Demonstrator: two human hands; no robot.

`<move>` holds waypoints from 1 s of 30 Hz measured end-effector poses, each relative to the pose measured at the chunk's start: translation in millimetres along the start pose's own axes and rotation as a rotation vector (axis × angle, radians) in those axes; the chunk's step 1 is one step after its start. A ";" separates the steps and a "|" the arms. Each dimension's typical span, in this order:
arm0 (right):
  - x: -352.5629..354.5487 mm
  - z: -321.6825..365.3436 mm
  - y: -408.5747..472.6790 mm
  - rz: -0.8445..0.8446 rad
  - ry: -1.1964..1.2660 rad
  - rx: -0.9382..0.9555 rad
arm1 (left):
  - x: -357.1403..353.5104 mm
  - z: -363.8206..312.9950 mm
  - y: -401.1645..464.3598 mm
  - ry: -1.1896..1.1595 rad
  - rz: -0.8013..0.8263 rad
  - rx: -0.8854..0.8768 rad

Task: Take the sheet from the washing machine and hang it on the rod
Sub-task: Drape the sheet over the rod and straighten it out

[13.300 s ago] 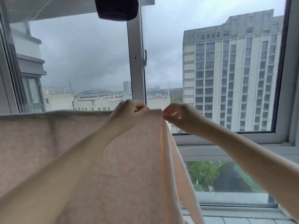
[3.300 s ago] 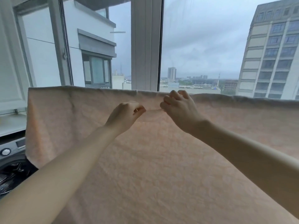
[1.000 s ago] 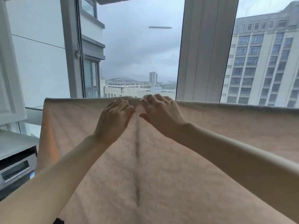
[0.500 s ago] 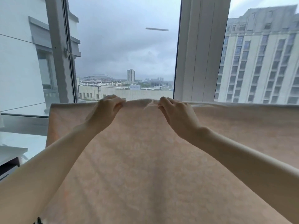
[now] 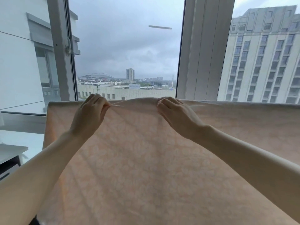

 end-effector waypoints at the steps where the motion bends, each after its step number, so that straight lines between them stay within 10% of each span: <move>1: -1.5 2.5 1.2 -0.004 -0.013 0.009 | -0.6 1.1 -6.6 0.013 -0.002 0.007; 25: -55.9 44.7 88.3 0.369 -0.041 -0.013 | -2.4 30.9 -28.3 -0.160 0.152 -0.003; 30: -64.7 37.9 78.6 0.278 -0.120 0.004 | 12.8 95.1 3.3 -0.077 -0.076 0.369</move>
Point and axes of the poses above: each hand's wrist, its own y-axis towards the middle knuckle, its own x-axis out of the back of the hand, z = x × y, the point moved 2 cm from there along y, towards the middle knuckle, and after that the axes turned 12 degrees about x, right-handed, at the moved point
